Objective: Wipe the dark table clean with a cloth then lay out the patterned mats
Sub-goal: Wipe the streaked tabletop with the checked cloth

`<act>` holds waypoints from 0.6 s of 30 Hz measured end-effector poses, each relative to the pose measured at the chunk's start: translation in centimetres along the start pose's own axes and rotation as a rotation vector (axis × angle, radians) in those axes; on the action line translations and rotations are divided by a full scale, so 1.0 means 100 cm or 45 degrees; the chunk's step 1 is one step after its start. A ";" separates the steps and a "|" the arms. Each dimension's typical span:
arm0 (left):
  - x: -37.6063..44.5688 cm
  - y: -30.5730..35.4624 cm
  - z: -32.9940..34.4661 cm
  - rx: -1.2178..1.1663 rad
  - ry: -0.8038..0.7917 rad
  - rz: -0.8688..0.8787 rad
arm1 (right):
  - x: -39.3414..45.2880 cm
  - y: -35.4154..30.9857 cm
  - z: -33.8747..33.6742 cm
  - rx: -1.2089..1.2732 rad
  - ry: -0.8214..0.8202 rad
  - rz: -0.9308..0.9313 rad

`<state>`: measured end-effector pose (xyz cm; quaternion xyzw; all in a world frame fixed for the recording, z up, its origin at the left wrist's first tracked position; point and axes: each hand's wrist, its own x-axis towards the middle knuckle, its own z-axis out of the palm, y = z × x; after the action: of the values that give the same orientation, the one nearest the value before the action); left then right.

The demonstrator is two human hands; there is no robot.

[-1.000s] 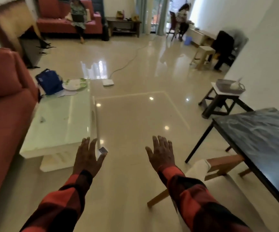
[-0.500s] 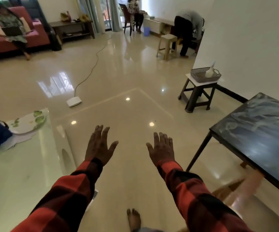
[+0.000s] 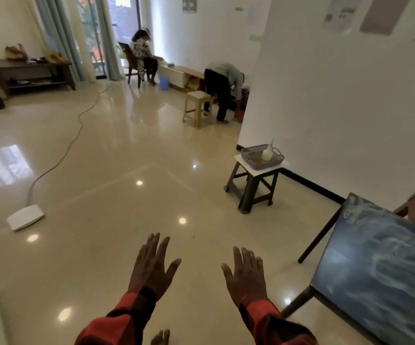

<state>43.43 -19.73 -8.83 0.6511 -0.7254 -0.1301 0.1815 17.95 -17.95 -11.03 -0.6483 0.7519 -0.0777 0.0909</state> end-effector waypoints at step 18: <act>0.455 0.058 0.057 0.298 -0.352 0.512 | 0.361 0.022 -0.040 0.064 0.212 0.538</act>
<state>31.78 -64.43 -7.22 0.4866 -0.8681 -0.0946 0.0264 9.71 -53.33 -8.92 -0.4654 0.8737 -0.1289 0.0588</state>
